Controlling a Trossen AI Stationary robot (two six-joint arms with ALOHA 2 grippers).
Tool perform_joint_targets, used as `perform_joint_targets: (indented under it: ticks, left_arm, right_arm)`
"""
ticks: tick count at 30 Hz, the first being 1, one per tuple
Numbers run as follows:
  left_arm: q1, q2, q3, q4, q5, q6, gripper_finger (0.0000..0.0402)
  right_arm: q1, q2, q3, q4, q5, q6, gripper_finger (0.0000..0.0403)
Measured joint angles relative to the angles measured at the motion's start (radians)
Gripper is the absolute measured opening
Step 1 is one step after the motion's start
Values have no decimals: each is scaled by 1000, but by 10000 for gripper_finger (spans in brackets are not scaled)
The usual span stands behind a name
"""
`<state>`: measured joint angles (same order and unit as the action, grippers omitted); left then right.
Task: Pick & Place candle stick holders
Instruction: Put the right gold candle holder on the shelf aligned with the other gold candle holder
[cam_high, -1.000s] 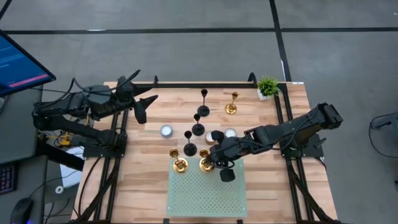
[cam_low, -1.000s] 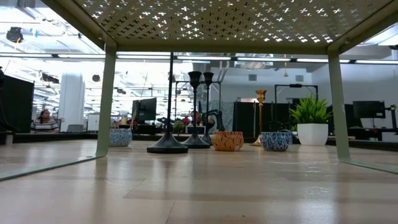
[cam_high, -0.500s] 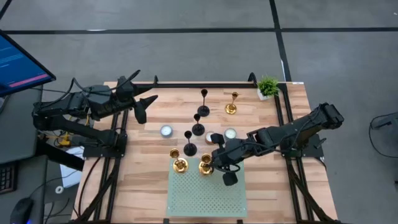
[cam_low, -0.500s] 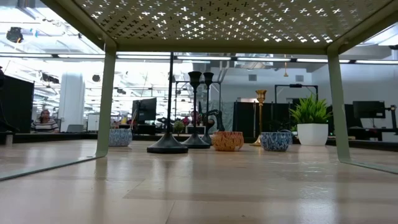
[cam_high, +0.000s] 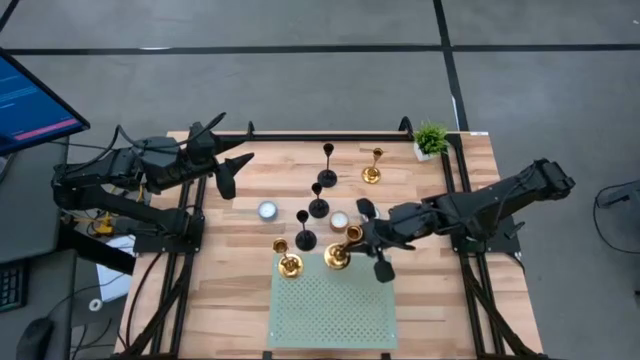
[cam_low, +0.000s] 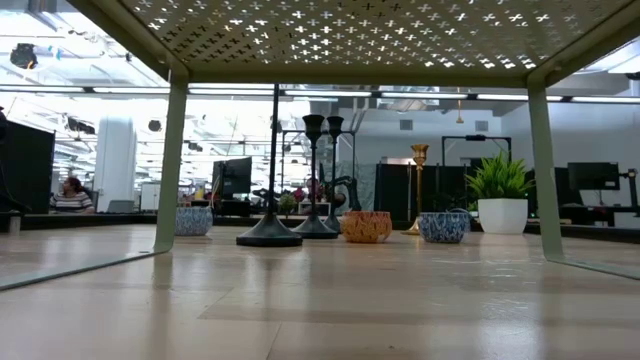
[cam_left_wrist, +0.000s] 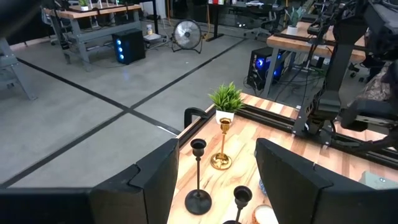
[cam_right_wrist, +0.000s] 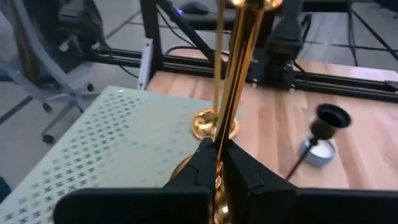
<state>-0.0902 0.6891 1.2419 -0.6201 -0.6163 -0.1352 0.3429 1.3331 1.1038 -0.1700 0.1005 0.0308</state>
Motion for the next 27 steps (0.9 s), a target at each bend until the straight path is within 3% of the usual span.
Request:
perform_joint_targets:
  ticks: [13,27]
  left_arm:
    - [0,0,0,0,0,0,214]
    - [0,0,0,0,0,0,214]
  right_arm:
    - [-18,66,-19,18,-76,15,0]
    - [-18,96,-18,-1,-81,23,0]
